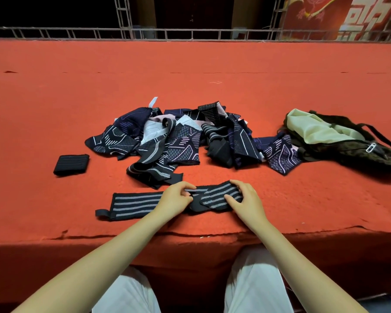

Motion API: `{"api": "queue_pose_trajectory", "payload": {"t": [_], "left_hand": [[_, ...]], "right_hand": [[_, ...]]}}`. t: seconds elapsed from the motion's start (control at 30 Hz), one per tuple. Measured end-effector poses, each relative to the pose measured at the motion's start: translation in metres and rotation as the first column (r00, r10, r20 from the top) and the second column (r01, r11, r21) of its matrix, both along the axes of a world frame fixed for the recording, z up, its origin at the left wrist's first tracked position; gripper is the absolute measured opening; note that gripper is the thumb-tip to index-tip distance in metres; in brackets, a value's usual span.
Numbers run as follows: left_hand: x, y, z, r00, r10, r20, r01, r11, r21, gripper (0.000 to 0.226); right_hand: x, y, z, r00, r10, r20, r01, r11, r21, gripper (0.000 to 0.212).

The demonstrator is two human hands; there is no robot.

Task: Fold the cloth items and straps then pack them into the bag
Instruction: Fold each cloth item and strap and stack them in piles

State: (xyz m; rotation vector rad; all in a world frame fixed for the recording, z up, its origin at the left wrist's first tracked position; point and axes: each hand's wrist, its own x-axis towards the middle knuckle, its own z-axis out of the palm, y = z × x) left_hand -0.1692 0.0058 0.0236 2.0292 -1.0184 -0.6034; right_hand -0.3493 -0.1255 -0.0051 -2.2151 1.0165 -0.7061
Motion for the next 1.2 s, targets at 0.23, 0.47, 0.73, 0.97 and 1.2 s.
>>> {"api": "queue_pose_trajectory", "payload": {"t": [0.23, 0.47, 0.73, 0.97, 1.2], "left_hand": [[-0.006, 0.001, 0.005, 0.973, 0.013, -0.229, -0.040, 0.992, -0.116, 0.035], [0.005, 0.005, 0.007, 0.956, -0.022, -0.292, -0.017, 0.991, -0.131, 0.036], [0.009, 0.012, 0.009, 0.939, 0.007, -0.345, -0.087, 0.973, -0.216, 0.027], [0.002, 0.010, 0.010, 0.985, -0.034, -0.172, 0.010, 0.990, -0.138, 0.016], [0.021, 0.033, -0.015, 0.906, -0.228, 0.358, 0.221, 0.973, 0.060, 0.042]], "right_hand": [[0.003, 0.005, 0.001, 0.991, -0.016, -0.135, -0.001, 0.993, -0.120, 0.047], [0.013, 0.007, 0.007, 0.973, 0.051, -0.224, -0.103, 0.969, -0.224, 0.047], [0.010, 0.001, 0.001, 0.979, 0.051, -0.198, -0.091, 0.976, -0.197, 0.042], [0.027, 0.006, 0.020, 0.928, 0.269, -0.257, -0.347, 0.876, -0.337, 0.051], [0.058, 0.001, 0.039, 0.713, 0.446, -0.542, -0.612, 0.773, -0.169, 0.029]]}}
